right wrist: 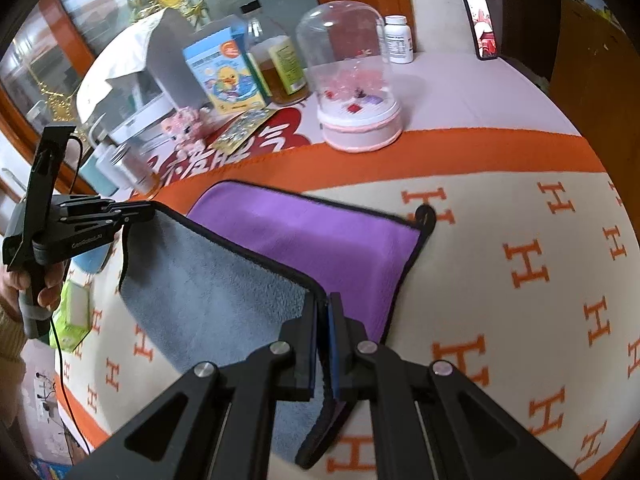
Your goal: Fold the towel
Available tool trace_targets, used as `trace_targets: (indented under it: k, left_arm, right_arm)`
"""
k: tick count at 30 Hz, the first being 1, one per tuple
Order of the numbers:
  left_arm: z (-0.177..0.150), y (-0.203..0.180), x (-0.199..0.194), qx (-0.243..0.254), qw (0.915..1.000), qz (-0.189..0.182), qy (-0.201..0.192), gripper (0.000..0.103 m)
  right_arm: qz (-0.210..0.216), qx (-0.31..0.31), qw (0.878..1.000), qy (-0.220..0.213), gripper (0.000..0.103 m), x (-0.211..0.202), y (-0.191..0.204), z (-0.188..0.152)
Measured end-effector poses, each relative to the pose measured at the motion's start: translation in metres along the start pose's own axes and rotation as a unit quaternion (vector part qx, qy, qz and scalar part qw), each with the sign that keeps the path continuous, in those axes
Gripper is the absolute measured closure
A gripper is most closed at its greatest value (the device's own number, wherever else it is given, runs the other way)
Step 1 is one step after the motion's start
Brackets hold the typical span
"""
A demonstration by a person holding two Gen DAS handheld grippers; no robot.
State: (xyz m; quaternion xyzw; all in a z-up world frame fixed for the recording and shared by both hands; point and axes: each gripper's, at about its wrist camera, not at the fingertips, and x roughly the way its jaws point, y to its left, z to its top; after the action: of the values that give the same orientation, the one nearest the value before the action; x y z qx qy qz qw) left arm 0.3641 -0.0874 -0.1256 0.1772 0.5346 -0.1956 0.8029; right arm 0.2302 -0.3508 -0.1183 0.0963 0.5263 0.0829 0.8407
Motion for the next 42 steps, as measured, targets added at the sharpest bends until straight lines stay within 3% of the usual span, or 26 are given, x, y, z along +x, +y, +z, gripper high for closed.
trace_targets:
  k: [12, 26, 28, 31, 34, 37, 42]
  left_arm:
    - [0.042, -0.005, 0.059, -0.022, 0.9990, 0.035, 0.013, 0.098]
    - [0.045, -0.007, 0.085, -0.023, 0.9987, 0.042, 0.015, 0.094]
    - [0.045, -0.008, 0.084, -0.022, 0.9984, 0.050, 0.011, 0.086]
    - [0.045, -0.008, 0.083, -0.023, 0.9971, 0.072, 0.004, 0.064]
    - [0.045, -0.004, 0.075, -0.034, 0.9973, 0.065, -0.002, 0.046]
    - [0.046, -0.003, 0.066, -0.037, 0.9972, 0.064, -0.012, 0.036]
    - [0.040, -0.003, 0.044, -0.049, 0.9976, 0.046, -0.016, 0.025]
  right_arm:
    - [-0.020, 0.023, 0.999, 0.007, 0.098, 0.048, -0.032, 0.039]
    - [-0.056, 0.004, 0.998, 0.020, 0.098, 0.074, -0.032, 0.041]
    - [-0.062, 0.001, 0.998, 0.018, 0.097, 0.075, -0.030, 0.040]
    - [-0.073, -0.001, 0.997, 0.021, 0.093, 0.075, -0.030, 0.040]
    - [-0.082, -0.002, 0.997, 0.013, 0.086, 0.068, -0.030, 0.040]
    - [-0.080, -0.001, 0.997, 0.003, 0.074, 0.057, -0.030, 0.041]
    - [-0.062, 0.000, 0.998, -0.002, 0.070, 0.042, -0.022, 0.038]
